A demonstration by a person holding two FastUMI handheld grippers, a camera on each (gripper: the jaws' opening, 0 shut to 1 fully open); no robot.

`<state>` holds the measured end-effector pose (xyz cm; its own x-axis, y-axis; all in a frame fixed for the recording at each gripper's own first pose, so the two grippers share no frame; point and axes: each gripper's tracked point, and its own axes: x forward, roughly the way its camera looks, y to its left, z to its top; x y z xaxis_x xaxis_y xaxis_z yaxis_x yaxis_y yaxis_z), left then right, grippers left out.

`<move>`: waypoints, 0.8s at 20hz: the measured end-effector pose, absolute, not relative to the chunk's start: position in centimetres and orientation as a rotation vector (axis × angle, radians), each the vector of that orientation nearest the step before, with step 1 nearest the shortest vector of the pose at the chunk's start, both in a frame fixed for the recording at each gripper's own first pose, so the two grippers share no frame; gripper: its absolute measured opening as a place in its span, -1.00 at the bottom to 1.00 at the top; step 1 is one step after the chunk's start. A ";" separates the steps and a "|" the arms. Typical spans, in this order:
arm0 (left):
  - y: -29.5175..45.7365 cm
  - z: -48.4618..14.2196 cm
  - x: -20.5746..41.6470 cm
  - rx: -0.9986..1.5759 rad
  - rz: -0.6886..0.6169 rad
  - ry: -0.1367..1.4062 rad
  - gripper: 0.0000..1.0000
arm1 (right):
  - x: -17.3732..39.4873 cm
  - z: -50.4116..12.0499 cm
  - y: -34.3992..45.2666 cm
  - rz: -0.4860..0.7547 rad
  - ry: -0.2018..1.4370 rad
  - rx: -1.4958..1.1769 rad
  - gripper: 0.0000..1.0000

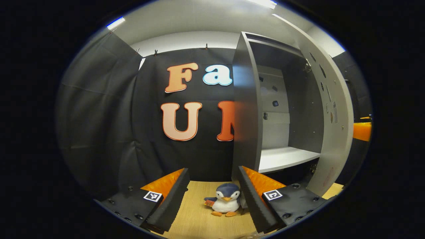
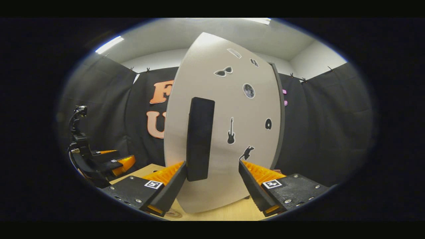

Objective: Open the cabinet door with the right hand, grasp the bottle in the cabinet with the left hand and place it on the coaster, then close the cabinet door with the right hand.

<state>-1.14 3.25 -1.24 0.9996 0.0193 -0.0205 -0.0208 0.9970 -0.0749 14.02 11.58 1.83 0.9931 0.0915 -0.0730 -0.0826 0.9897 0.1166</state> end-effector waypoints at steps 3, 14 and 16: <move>4.6 -1.4 0.1 -0.071 0.013 0.016 0.90 | 17.4 1.6 13.4 0.097 0.084 0.155 0.87; 5.9 -3.0 4.5 -0.064 -0.074 0.028 0.90 | 21.6 0.7 15.8 0.097 0.085 0.282 0.88; 5.9 -3.3 5.0 -0.068 -0.087 0.029 0.90 | 21.8 0.7 16.1 0.101 0.086 0.310 0.92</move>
<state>4.95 5.90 -3.26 0.9958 -0.0874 -0.0264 0.0854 0.9939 -0.0695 21.84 16.14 0.67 0.9913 0.1123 -0.0693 -0.0858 0.9475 0.3081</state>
